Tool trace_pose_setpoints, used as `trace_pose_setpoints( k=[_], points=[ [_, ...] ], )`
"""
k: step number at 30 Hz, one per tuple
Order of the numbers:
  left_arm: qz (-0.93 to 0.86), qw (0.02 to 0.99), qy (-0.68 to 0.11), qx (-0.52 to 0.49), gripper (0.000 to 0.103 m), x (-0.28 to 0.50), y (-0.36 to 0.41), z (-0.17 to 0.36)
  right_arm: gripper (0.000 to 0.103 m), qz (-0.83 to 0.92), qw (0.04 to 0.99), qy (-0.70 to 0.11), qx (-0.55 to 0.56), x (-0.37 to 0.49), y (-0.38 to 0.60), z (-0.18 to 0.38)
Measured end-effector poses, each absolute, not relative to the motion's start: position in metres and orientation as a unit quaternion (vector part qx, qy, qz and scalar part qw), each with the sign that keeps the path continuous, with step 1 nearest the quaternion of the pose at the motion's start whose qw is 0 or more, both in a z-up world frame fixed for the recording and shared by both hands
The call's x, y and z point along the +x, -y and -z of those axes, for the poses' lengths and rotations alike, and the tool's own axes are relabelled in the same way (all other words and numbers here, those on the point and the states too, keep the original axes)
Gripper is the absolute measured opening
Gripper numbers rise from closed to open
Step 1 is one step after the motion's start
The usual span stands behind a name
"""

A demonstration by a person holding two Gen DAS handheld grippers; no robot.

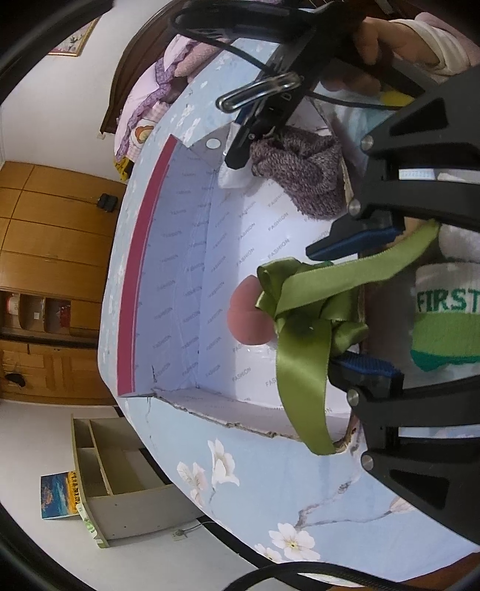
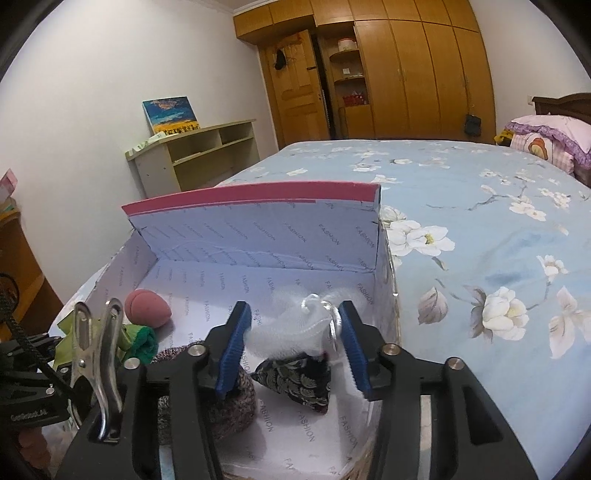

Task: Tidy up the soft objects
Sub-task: 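Open the left tool to drop the ribbon while the right tool withdraws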

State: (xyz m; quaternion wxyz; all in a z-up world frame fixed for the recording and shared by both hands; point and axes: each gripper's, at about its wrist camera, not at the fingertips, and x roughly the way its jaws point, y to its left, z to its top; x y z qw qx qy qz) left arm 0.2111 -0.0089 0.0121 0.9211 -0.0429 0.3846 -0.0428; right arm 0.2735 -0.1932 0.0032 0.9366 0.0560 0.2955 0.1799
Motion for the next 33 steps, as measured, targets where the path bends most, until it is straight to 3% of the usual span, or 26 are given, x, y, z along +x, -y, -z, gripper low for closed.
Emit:
trace_pose_setpoints(
  k=[21, 33],
  points=[
    [0.058, 0.916, -0.393, -0.058, 0.059, 0.201, 0.011, -0.029, 0.055, -0.203, 0.936, -0.283, 0.042, 0.252, 0.184, -0.024],
    [0.061, 0.917, -0.391, -0.055, 0.060, 0.187, 0.011, -0.038, 0.056, -0.198, 0.936, -0.290, 0.038, 0.225, 0.185, -0.033]
  ],
)
